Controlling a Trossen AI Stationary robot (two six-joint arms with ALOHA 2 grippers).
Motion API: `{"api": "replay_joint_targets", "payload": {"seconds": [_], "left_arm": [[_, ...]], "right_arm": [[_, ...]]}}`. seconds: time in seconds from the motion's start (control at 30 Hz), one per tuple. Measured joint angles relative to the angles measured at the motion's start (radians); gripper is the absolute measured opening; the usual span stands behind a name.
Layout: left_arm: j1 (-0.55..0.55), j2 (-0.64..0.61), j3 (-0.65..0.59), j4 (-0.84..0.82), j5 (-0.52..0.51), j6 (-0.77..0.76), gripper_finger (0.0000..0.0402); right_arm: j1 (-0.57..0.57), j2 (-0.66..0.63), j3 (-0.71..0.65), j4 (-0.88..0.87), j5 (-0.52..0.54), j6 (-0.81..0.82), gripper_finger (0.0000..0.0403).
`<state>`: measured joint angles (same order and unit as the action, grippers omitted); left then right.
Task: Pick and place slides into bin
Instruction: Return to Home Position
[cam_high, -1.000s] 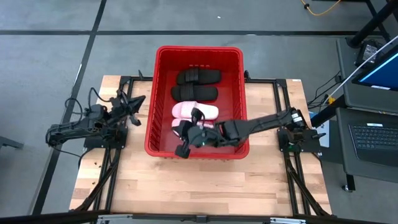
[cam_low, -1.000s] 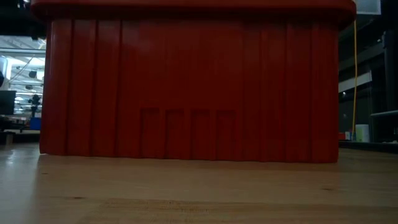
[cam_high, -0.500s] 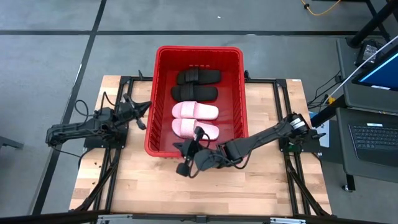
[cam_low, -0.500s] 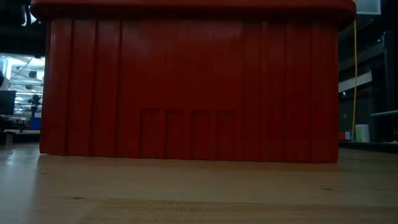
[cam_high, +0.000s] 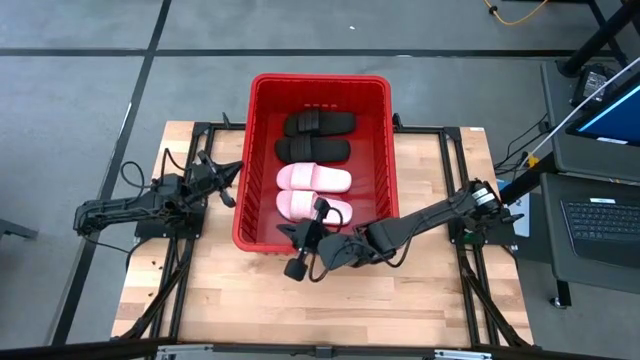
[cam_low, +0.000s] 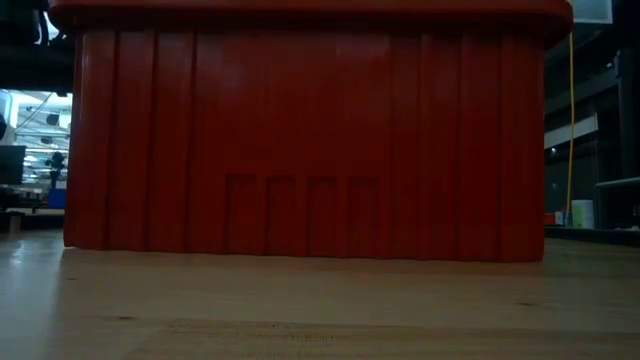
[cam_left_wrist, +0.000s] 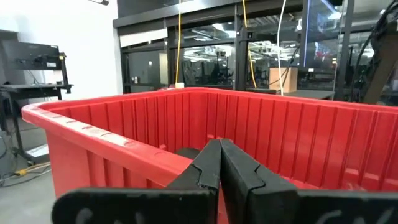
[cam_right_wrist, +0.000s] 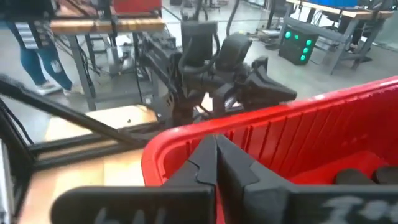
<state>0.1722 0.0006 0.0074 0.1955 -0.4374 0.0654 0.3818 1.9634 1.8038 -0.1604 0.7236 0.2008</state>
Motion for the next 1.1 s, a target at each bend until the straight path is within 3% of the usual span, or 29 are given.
{"api": "replay_joint_targets", "payload": {"seconds": [0.23,0.47,0.8,1.1], "left_arm": [[0.0,0.0,0.0,0.012,0.002,0.0,0.0003],[0.0,0.0,0.0,0.011,0.002,0.0,0.0003],[0.0,0.0,0.0,0.011,0.002,0.0,0.0003],[0.0,0.0,0.0,0.011,0.002,0.0,0.0003]], "right_arm": [[-0.046,-0.057,-0.015,-0.019,-0.102,-0.049,0.0003],[-0.064,-0.211,-0.128,-0.06,-0.105,-0.06,0.0002],[-0.06,-0.6,-0.691,0.379,-0.106,-0.181,0.0007],[-0.024,-1.013,-1.091,0.428,-0.145,-0.229,0.0006]]}}
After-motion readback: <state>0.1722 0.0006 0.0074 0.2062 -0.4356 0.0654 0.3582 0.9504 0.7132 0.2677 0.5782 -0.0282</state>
